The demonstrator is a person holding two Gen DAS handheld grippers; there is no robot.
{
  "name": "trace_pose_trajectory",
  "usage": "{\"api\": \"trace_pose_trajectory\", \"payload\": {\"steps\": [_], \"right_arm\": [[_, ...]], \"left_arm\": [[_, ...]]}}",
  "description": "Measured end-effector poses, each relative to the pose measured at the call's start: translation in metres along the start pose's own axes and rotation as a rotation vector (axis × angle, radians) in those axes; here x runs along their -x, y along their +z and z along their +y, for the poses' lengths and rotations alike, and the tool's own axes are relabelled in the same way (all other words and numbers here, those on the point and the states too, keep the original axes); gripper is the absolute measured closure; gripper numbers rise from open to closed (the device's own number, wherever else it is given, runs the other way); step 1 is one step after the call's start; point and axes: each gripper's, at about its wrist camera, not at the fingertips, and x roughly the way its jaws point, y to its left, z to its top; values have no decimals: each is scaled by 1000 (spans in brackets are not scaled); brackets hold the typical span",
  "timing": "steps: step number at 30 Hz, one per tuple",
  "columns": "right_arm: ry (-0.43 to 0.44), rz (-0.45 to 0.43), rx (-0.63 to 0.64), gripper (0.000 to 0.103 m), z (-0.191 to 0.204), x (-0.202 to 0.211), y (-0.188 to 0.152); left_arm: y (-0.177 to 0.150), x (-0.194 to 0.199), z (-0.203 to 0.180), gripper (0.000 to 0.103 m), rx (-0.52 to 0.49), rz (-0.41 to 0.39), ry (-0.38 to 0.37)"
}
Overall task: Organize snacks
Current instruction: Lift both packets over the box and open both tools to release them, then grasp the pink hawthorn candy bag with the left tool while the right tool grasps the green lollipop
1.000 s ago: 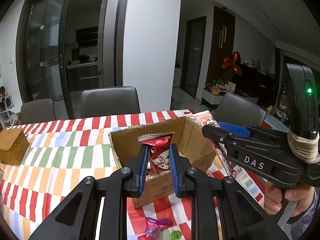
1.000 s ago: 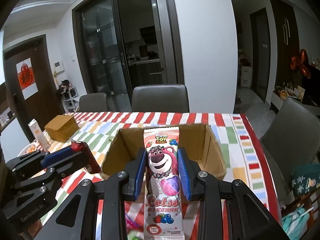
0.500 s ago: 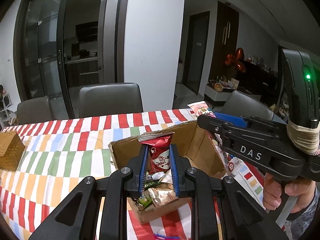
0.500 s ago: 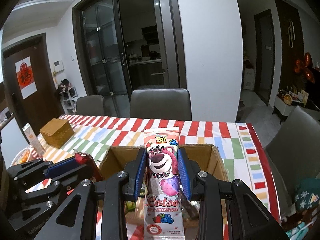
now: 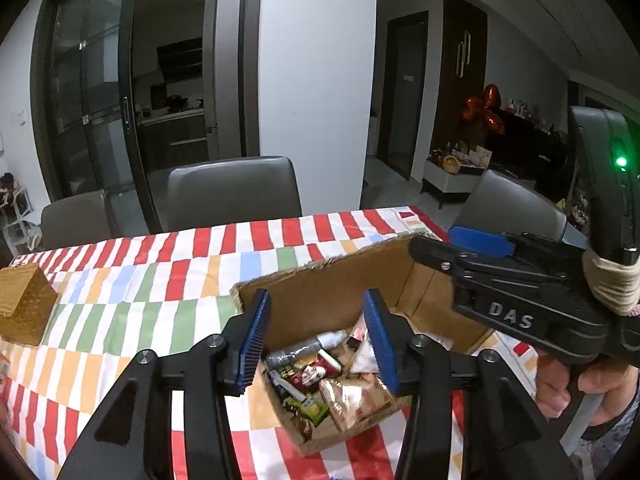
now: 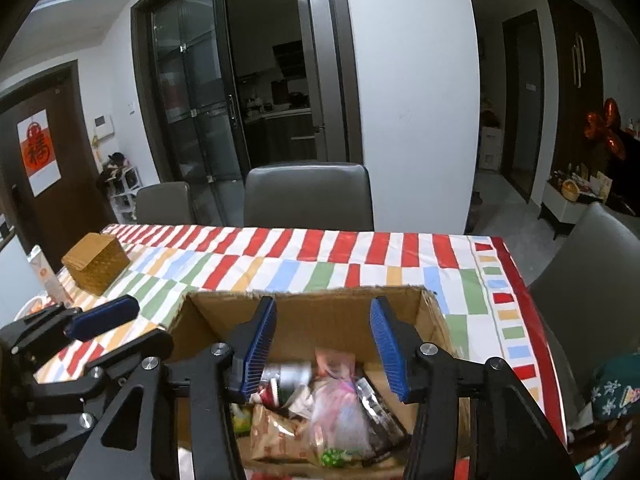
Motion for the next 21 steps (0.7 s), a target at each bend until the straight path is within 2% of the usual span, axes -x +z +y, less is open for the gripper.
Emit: {"api": "trace_pose_trajectory", "payload": {"steps": [11, 21], "right_arm": [[31, -45, 50, 53, 21, 52, -32], [57, -17, 43, 53, 34, 84, -67]], "left_arm": [[-29, 44, -5, 50, -26, -1, 11], [-62, 74, -14, 48, -65, 28, 13]]}}
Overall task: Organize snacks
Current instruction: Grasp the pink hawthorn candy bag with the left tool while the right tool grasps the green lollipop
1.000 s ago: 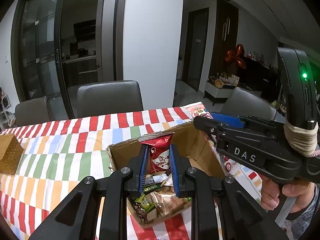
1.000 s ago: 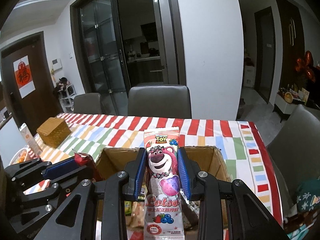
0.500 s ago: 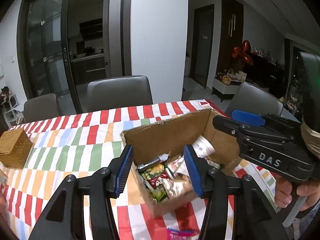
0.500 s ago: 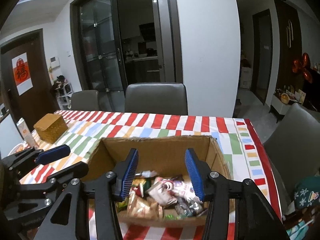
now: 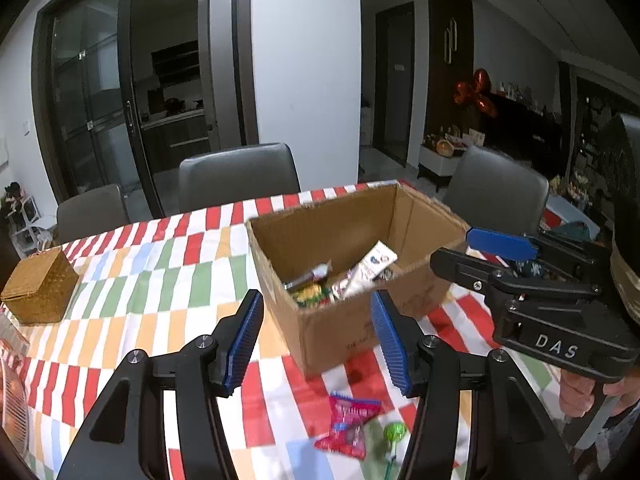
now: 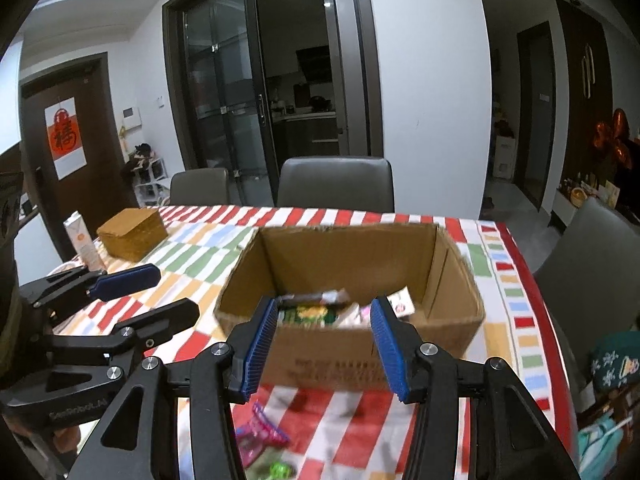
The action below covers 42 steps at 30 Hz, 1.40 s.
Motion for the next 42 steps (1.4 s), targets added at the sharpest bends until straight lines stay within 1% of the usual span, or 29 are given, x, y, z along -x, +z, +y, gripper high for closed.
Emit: {"api": "trace_pose_trajectory", "payload": {"steps": [7, 12, 18, 25, 32, 34, 42], "right_arm": [[2, 49, -11, 53, 6, 8, -29], [10, 102, -13, 53, 12, 8, -51], [26, 180, -9, 53, 18, -1, -77], [46, 270, -29, 53, 21, -17, -106], [62, 339, -28, 54, 24, -34, -124], [66, 358, -28, 57, 25, -39, -128], [81, 418, -41, 61, 27, -60, -141]], "left_arm": [[-25, 8, -5, 48, -25, 46, -5], [-47, 8, -6, 48, -34, 87, -12], [-70, 4, -10, 48, -59, 147, -17], [-93, -12, -10, 48, -73, 215, -36], [-109, -28, -6, 48, -71, 267, -54], [-112, -31, -5, 48, -73, 278, -54], [-119, -41, -3, 48, -69, 297, -69]]}}
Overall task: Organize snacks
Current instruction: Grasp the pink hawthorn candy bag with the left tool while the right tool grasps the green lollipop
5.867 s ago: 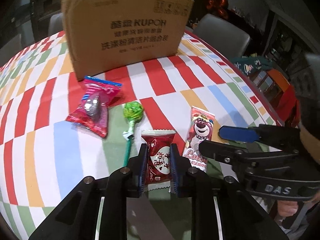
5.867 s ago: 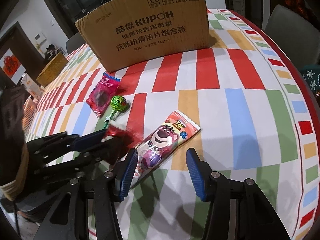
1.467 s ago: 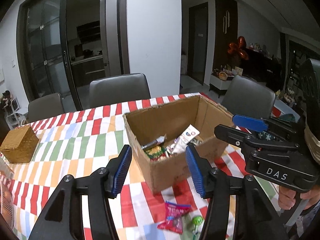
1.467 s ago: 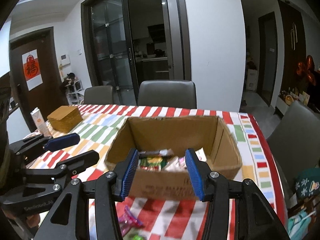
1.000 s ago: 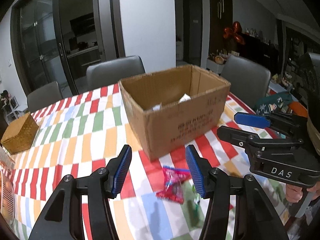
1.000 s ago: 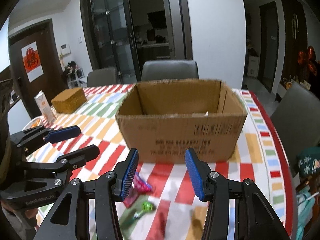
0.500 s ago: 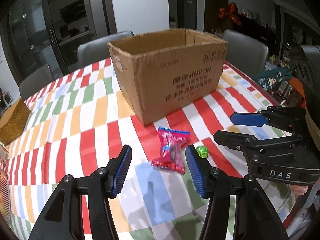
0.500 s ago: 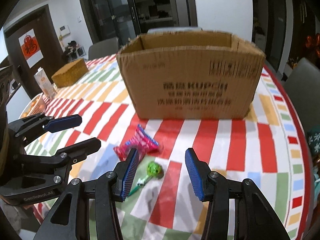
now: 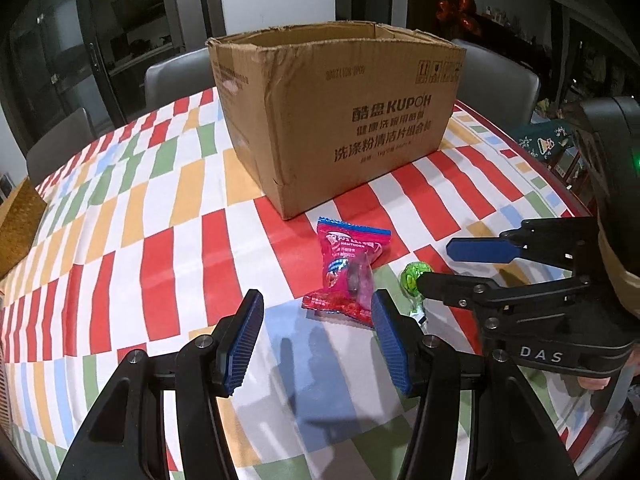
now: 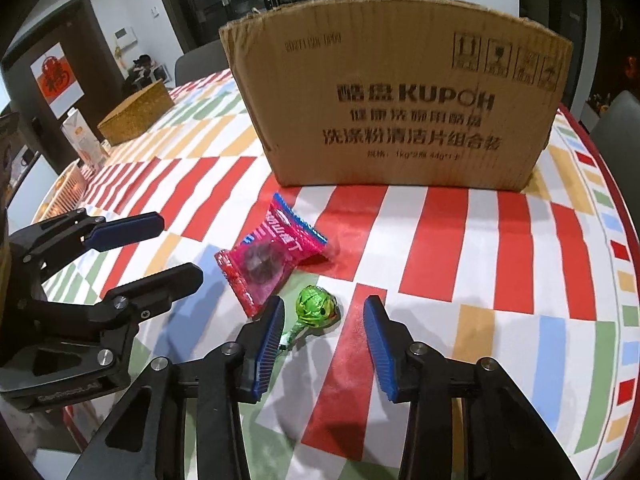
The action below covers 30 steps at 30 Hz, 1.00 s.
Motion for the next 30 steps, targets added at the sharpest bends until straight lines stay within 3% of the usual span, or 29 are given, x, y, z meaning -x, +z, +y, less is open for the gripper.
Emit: {"api": "trace_pose_trajectory", "payload": {"steps": [26, 28, 30], "right_arm": [[31, 27, -44, 77, -14, -20, -1], [26, 25, -47, 77, -17, -18, -2], [21, 23, -51, 77, -19, -16, -2]], "left_arm": [[18, -55, -4, 50, 19, 64, -69], [18, -58, -7, 53, 20, 70, -70], [19, -60, -8, 62, 25, 75, -77]]}}
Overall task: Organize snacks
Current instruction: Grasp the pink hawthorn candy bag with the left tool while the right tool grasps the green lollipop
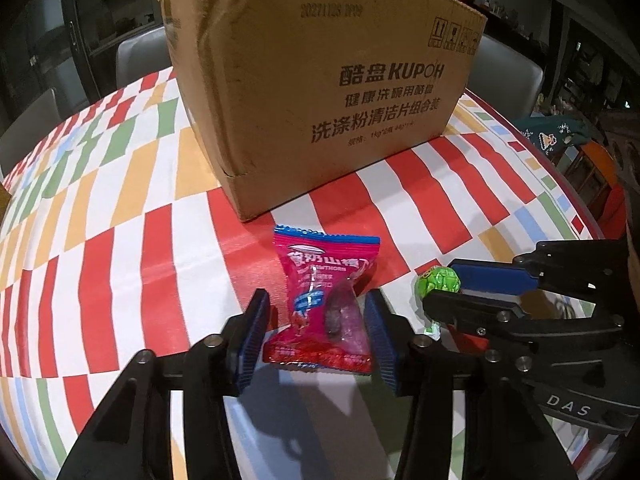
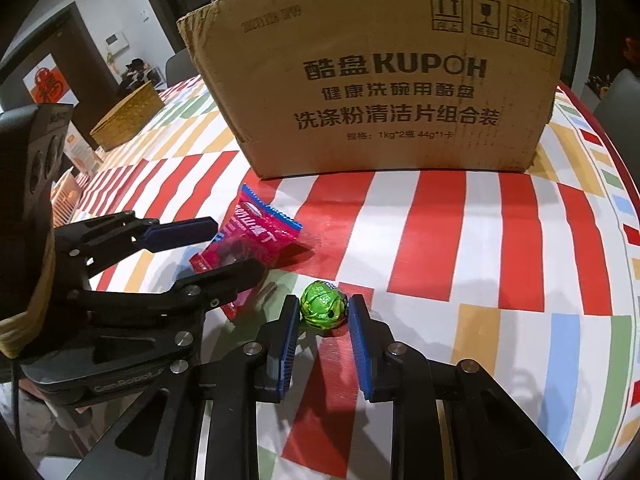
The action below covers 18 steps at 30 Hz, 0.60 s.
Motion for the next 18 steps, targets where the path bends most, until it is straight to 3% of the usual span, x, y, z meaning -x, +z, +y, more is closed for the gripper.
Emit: {"api": "trace_pose_trajectory", "payload": {"steps": [6, 18], "right_arm": [[-11, -5, -9, 77, -1, 3, 0], [-15, -49, -11, 77, -6, 29, -3]], "left_arm": [[0, 1, -2, 72, 16, -6, -4], [-1, 34, -10, 73, 51, -69, 11]]}}
